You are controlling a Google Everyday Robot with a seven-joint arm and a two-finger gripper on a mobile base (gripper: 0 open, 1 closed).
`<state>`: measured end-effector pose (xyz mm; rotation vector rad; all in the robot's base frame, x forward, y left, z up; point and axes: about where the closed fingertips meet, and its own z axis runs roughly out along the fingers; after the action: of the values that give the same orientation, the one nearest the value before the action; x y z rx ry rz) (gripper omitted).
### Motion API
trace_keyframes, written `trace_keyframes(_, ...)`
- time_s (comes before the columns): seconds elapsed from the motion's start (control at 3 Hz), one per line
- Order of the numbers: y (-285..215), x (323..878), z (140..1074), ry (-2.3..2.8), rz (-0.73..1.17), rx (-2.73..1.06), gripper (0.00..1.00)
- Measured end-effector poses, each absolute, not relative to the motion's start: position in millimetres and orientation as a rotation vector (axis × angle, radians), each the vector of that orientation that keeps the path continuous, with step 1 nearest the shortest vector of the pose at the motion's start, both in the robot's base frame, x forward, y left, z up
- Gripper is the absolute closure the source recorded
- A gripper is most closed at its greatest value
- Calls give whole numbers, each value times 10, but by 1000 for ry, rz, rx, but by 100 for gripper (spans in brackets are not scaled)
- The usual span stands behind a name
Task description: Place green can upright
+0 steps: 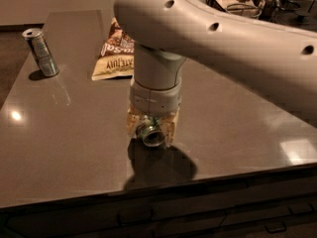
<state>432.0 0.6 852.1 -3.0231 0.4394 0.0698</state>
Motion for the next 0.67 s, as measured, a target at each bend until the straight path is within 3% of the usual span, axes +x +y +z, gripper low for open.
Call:
trace_keyframes(0.33, 6, 4361, 8665, 536, 132, -2960, 88)
trace_keyframes(0.67, 36, 4394, 8897, 677, 242, -2830, 100)
